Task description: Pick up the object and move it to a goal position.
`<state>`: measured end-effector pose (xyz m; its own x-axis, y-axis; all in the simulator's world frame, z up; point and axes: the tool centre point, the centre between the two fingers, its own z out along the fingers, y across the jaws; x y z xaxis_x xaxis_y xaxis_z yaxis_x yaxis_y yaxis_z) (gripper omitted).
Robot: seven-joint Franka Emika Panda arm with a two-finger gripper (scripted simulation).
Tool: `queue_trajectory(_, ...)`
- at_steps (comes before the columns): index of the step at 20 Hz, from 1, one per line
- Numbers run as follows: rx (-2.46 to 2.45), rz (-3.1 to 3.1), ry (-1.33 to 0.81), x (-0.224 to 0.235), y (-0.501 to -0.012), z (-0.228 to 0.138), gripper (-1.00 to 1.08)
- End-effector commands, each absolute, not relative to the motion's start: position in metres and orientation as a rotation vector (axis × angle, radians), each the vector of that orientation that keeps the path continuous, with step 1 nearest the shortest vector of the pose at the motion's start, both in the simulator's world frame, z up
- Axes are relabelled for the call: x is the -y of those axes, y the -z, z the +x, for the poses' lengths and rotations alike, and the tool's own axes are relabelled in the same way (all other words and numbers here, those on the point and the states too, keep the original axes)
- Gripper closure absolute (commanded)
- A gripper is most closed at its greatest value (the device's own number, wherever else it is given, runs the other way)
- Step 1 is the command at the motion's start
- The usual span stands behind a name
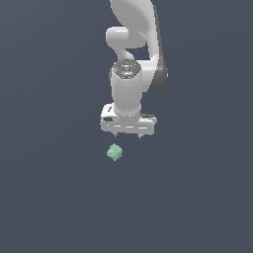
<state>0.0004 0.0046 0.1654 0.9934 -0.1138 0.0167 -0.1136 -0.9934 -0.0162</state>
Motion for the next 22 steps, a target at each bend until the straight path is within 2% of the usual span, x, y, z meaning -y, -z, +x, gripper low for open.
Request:
queue_trajectory(1,-0.268,-3.115,0.023,0.002,-0.157,0.002,-0.92)
queue_trajectory(12,-0.751,-3.043,0.004,0.040,-0.110,0.009,-0.92)
queue_trajectory(22,-0.941,-2.997,0.000,0.056,-0.091,0.010,-0.92)
